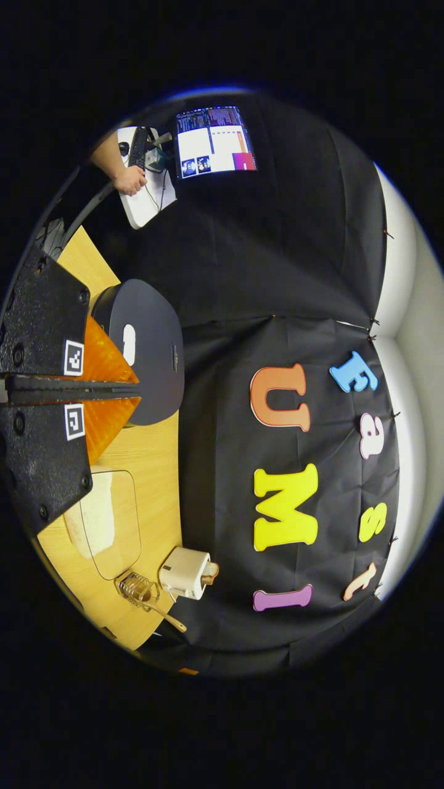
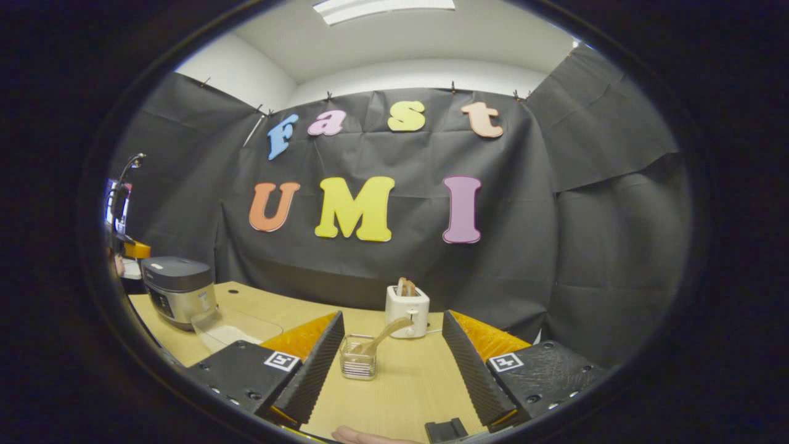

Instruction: Close the left gripper, press the button to open the rice cooker; take a wooden spoon from the chopstick holder with the right hand, scoop a spoonful of rice and pour it into the rice cooker, then put the wooden spoon back into the chopstick holder.

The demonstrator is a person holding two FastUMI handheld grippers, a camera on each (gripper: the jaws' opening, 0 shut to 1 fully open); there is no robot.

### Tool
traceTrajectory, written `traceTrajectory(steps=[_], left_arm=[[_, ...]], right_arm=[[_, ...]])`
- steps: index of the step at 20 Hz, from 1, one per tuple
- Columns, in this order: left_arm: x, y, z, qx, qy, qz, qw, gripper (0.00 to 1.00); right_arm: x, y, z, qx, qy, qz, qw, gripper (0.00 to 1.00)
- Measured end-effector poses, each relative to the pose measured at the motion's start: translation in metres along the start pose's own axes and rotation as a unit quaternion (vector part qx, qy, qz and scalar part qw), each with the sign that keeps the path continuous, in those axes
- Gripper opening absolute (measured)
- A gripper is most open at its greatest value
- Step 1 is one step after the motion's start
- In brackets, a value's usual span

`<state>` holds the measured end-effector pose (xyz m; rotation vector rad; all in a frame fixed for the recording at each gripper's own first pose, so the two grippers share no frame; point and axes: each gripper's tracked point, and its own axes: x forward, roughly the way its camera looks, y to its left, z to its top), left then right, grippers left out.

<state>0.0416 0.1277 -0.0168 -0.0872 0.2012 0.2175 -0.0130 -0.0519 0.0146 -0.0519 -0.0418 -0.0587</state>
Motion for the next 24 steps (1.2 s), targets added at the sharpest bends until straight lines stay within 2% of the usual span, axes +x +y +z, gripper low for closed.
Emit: traceTrajectory(steps=[3,6,10,13,16,21,24], left_arm=[[0.017,0.012,-0.011,-0.024,0.049,-0.004,0.999,0.02],[0.035,0.023,-0.017,-0.023,0.089,-0.003,0.996,0.02],[0.051,0.038,-0.025,-0.038,0.124,0.005,0.992,0.03],[0.056,0.036,-0.033,-0.03,0.138,0.001,0.99,0.03],[0.057,0.036,-0.035,0.002,0.132,-0.015,0.991,0.03],[0.055,0.037,-0.036,-0.048,0.131,-0.036,0.99,0.03],[0.056,0.036,-0.04,-0.021,0.137,-0.033,0.99,0.03]], right_arm=[[0.0,-0.004,-0.001,0.001,0.001,-0.004,1.0,0.95],[-0.001,-0.004,0.001,-0.002,0.0,-0.007,1.0,0.95],[-0.003,-0.003,0.004,-0.012,-0.008,-0.007,1.0,0.95],[-0.003,-0.002,0.003,-0.014,-0.008,-0.005,1.0,0.95],[0.0,-0.003,-0.001,-0.012,-0.001,-0.005,1.0,0.95],[-0.001,-0.004,0.003,-0.009,-0.002,-0.006,1.0,0.95],[-0.002,-0.004,0.003,-0.009,-0.005,-0.006,1.0,0.95]])
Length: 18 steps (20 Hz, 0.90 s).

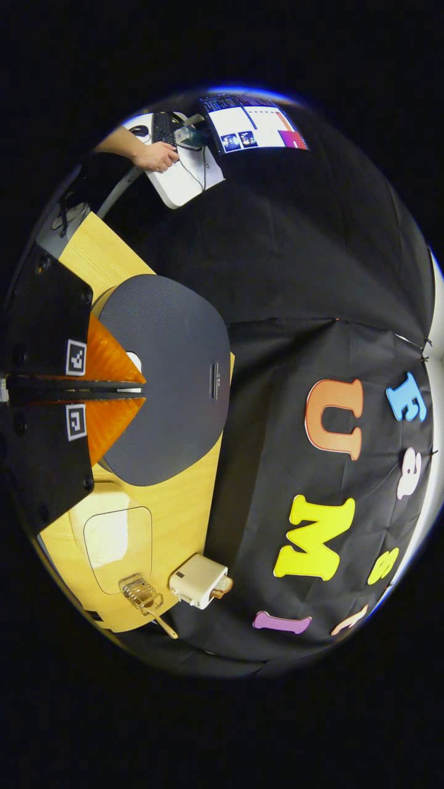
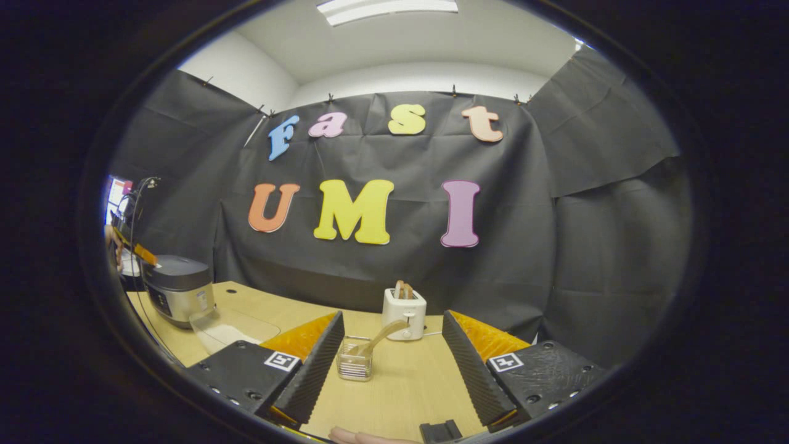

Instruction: Close the left gripper, press the button to open the rice cooker; take a wooden spoon from the chopstick holder with the right hand, scoop a spoonful of rice and pour it into the rice cooker, then put the wooden spoon back into the chopstick holder.

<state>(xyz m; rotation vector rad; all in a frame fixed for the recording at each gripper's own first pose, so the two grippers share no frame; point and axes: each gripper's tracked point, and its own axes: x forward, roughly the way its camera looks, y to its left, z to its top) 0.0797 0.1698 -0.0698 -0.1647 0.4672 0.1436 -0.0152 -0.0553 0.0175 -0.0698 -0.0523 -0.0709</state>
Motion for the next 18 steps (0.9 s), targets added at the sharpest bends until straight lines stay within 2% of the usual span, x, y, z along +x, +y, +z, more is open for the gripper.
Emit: traceTrajectory(steps=[3,7,9,12,13,16,17,18], left_arm=[[0.001,0.001,-0.002,0.029,0.039,0.016,0.999,0.03],[-0.003,0.0,0.011,0.045,0.019,0.025,0.998,0.03],[-0.011,0.001,0.034,0.04,-0.027,0.045,0.998,0.03],[-0.035,-0.005,0.08,0.044,-0.123,0.071,0.989,0.04],[-0.044,-0.011,0.088,0.043,-0.145,0.071,0.986,0.09],[-0.062,-0.044,0.084,0.028,-0.145,0.033,0.988,0.24],[-0.067,-0.049,0.083,0.032,-0.149,0.029,0.988,0.37],[-0.071,-0.053,0.082,0.043,-0.16,0.02,0.986,0.46]], right_arm=[[0.002,0.003,-0.004,0.001,0.008,0.003,1.0,0.96],[0.001,0.0,-0.002,-0.004,0.003,0.0,1.0,0.95],[0.001,-0.004,-0.001,0.001,0.003,-0.003,1.0,0.95],[0.003,-0.004,-0.007,0.013,0.015,0.001,1.0,0.95],[0.003,-0.003,-0.007,0.017,0.017,0.004,1.0,0.96],[0.004,-0.005,-0.004,0.017,0.013,0.002,1.0,0.95],[0.006,-0.006,-0.005,0.018,0.012,-0.001,1.0,0.95],[0.008,-0.006,-0.006,0.021,0.015,-0.006,1.0,0.95]])
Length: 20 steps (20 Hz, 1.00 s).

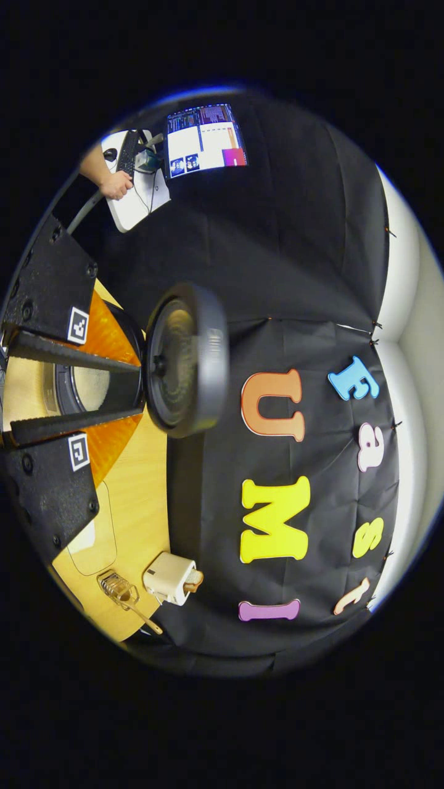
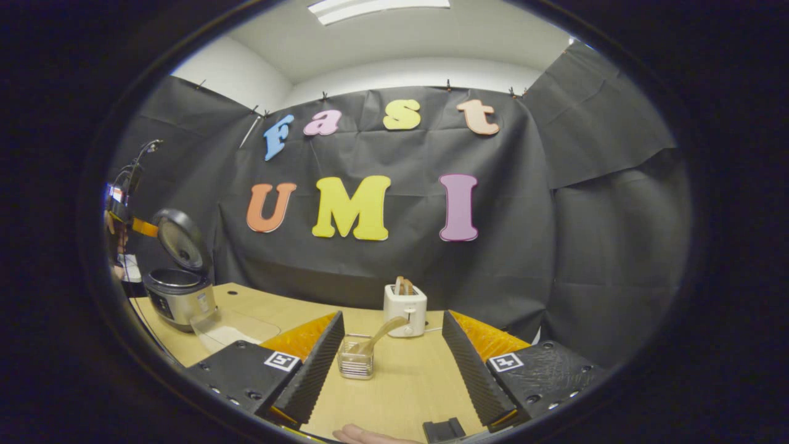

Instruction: Close the left gripper, press the button to open the rice cooker; take a wooden spoon from the chopstick holder with the right hand, scoop a spoonful of rice and pour it into the rice cooker, then put the wooden spoon back into the chopstick holder.

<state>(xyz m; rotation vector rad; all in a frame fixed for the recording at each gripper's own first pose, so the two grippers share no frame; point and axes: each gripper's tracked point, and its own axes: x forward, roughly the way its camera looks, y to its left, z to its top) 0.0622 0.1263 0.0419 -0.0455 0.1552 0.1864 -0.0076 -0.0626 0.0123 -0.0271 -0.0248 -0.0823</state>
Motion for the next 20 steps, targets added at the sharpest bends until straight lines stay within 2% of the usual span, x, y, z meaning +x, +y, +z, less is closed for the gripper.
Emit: traceTrajectory(steps=[1,3,4,6,7,12,15,17,18,19,20], left_arm=[[-0.005,-0.003,0.0,0.01,-0.011,0.001,1.0,0.41],[-0.013,-0.01,-0.009,0.021,-0.019,0.007,1.0,0.46],[-0.016,-0.018,-0.016,0.023,-0.017,0.005,1.0,0.6],[-0.023,-0.03,-0.025,0.027,-0.021,0.005,0.999,0.72],[-0.026,-0.034,-0.026,0.028,-0.029,0.003,0.999,1.0],[-0.05,-0.054,-0.034,0.004,-0.054,-0.013,0.998,0.99],[-0.062,-0.058,-0.04,-0.001,-0.064,-0.02,0.998,0.99],[-0.066,-0.064,-0.044,-0.004,-0.069,-0.032,0.997,0.99],[-0.069,-0.068,-0.047,-0.004,-0.071,-0.038,0.997,0.99],[-0.072,-0.069,-0.048,-0.001,-0.072,-0.043,0.996,0.99],[-0.073,-0.071,-0.048,0.005,-0.072,-0.048,0.996,0.99]], right_arm=[[0.002,0.001,-0.003,0.002,0.004,-0.001,1.0,0.95],[0.01,0.009,-0.01,0.01,0.015,0.007,1.0,0.96],[0.016,0.012,-0.015,0.014,0.024,0.01,1.0,0.95],[0.027,0.013,-0.025,0.017,0.039,0.011,0.999,0.96],[0.032,0.009,-0.029,0.02,0.044,0.006,0.999,0.95],[0.054,0.006,-0.044,0.05,0.071,0.01,0.996,0.95],[0.069,0.004,-0.05,0.037,0.079,0.003,0.996,0.95],[0.079,0.009,-0.057,0.025,0.089,0.004,0.996,0.91],[0.085,0.012,-0.059,0.021,0.096,0.006,0.995,0.97],[0.089,0.017,-0.061,0.019,0.1,0.009,0.995,0.92],[0.094,0.02,-0.062,0.017,0.102,0.01,0.995,0.94]])
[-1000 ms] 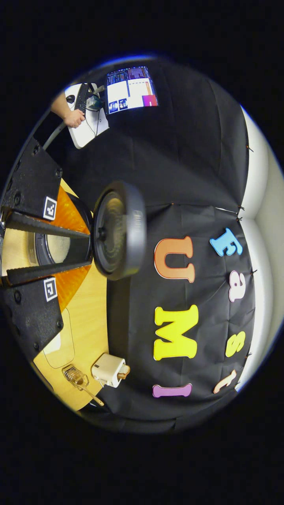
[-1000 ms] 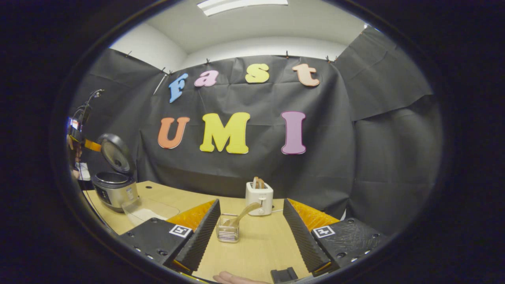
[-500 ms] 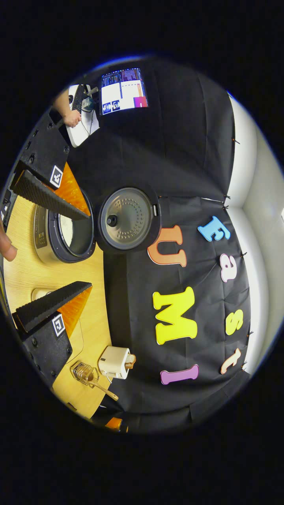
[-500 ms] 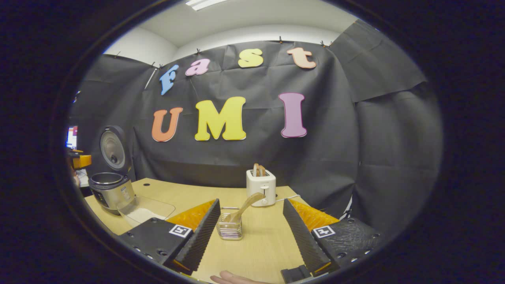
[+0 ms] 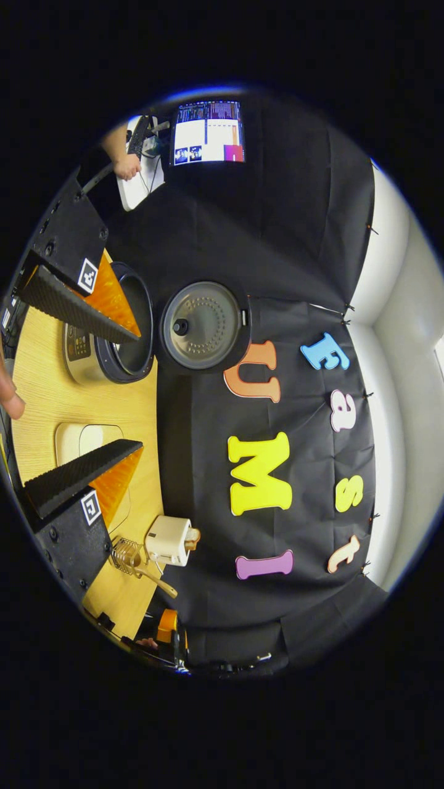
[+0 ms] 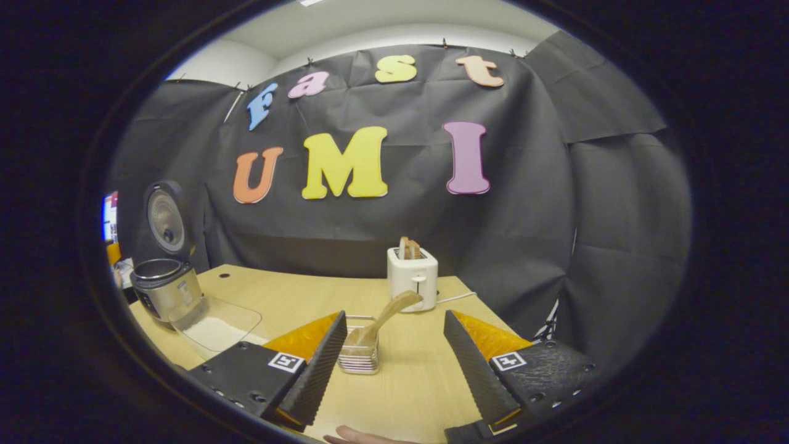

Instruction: Close the left gripper, press the button to open the rice cooker; take a wooden spoon from the chopstick holder with the right hand, scoop a spoonful of rice and pour it into the rice cooker, then put the wooden spoon back into the chopstick holder.

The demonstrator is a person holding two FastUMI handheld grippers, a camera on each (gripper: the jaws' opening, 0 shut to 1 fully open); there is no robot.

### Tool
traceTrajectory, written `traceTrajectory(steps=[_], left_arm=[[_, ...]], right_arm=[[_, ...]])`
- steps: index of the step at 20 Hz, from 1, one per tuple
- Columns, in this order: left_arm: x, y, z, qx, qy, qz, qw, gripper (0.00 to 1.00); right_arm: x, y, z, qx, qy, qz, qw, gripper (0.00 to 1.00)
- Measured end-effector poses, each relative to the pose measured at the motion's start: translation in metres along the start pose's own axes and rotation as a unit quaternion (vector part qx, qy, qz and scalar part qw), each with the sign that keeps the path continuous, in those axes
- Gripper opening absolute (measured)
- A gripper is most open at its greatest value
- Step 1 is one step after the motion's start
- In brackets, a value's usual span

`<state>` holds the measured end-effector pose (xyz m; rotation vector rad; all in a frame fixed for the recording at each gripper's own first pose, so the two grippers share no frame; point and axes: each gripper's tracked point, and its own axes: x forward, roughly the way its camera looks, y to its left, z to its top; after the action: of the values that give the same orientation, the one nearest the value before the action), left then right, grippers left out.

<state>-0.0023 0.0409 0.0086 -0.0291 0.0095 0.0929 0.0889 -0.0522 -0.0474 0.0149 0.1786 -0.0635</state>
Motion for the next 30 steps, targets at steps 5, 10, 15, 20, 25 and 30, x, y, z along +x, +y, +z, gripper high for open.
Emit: traceTrajectory(steps=[5,10,15,20,25,30], left_arm=[[-0.007,0.001,0.006,0.014,-0.009,-0.003,1.0,0.99],[-0.007,0.008,0.008,-0.004,-0.012,-0.007,1.0,0.99],[-0.007,0.016,0.007,-0.025,-0.009,-0.012,1.0,0.99],[-0.007,0.018,0.007,-0.027,-0.009,-0.013,0.999,0.99],[-0.003,0.018,0.002,-0.03,-0.001,-0.015,0.999,0.99],[0.0,0.022,-0.002,-0.033,0.007,-0.01,0.999,0.99]], right_arm=[[0.029,0.008,-0.011,0.008,0.029,-0.02,0.999,0.94],[0.068,0.014,-0.014,0.016,0.056,-0.037,0.998,0.92],[0.111,0.012,-0.023,0.027,0.091,-0.051,0.994,0.95],[0.145,0.003,-0.034,0.058,0.125,-0.057,0.989,0.85],[0.171,0.001,-0.045,0.077,0.157,-0.05,0.983,0.8],[0.179,0.007,-0.038,0.079,0.16,-0.041,0.983,0.43]])
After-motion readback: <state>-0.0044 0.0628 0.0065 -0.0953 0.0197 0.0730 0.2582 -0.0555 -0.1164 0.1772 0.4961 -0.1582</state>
